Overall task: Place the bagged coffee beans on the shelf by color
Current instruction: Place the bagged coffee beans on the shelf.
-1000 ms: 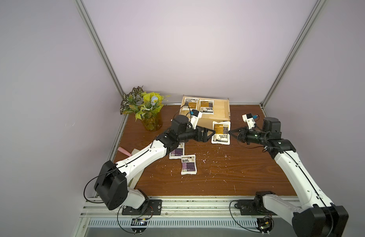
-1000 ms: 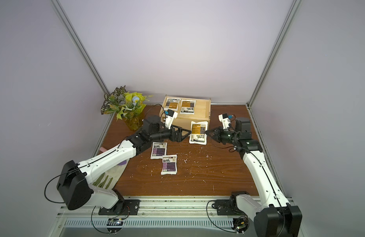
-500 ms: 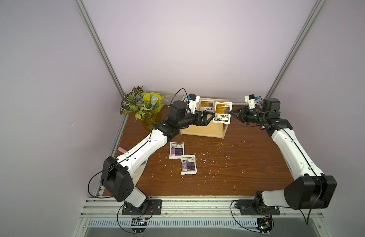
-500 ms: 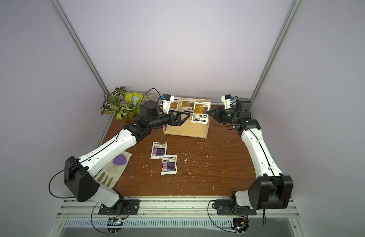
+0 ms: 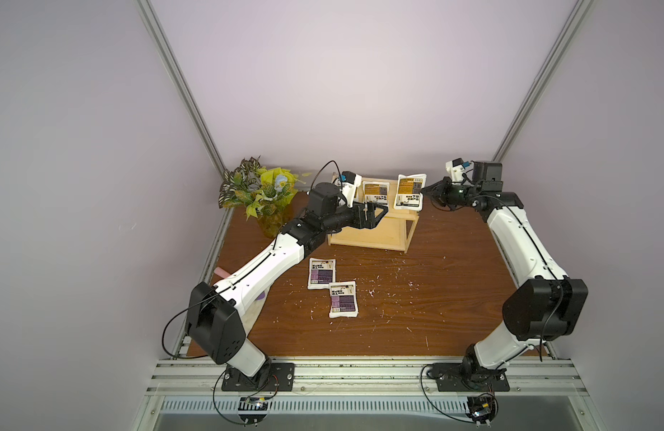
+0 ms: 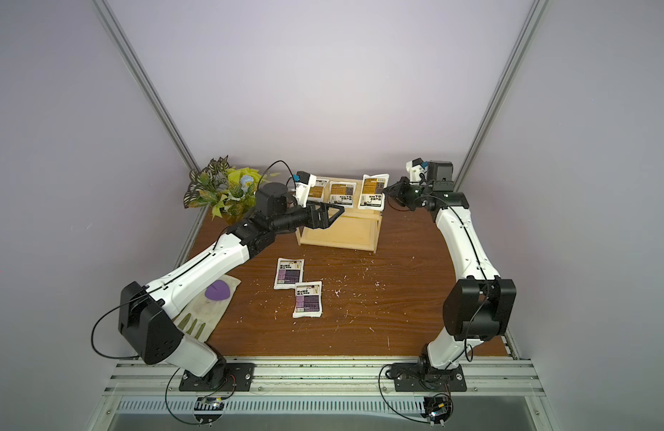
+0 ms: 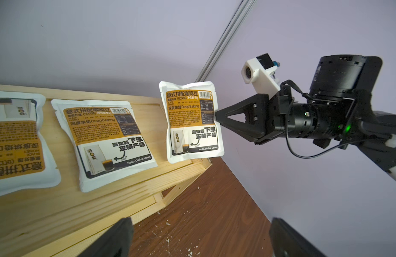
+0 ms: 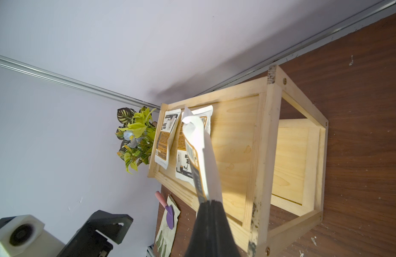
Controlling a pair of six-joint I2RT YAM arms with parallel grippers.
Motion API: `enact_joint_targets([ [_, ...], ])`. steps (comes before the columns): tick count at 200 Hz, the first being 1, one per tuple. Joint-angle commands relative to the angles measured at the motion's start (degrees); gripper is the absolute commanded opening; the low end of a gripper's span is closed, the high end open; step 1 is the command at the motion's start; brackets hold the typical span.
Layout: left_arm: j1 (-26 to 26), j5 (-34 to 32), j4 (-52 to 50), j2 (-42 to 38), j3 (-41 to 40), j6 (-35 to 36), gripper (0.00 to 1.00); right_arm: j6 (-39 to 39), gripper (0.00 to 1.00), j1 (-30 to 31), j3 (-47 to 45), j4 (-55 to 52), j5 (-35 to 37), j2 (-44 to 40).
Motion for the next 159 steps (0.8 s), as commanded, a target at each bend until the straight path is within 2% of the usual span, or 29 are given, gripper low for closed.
enact_joint_targets([
  [1, 0.50, 0.01, 0.89, -0.60, -0.05, 0.84, 1.00, -2.17, 0.00, -0.26, 2.57, -1.15, 0.52, 0.40],
  [72, 0.51, 0.48, 3.35, -0.56, -1.27, -0.49, 1.00, -3.06, 0.00, -0.11, 5.27, -2.39, 0.52, 4.80],
  [104, 0.51, 0.54, 3.64, -0.65, -1.52, -0.65, 1.00, -3.14, 0.07, -0.05, 5.38, -2.21, 0.41, 6.05],
  [130, 0.50, 0.62, 3.90, -0.71, -1.72, -0.83, 1.00, -3.31, 0.22, -0.02, 5.78, -2.12, 0.52, 6.84],
  [159, 0.50, 0.77, 4.49, -0.88, -2.07, -1.25, 1.00, -3.40, 0.32, 0.00, 7.05, -2.38, 0.78, 7.45],
])
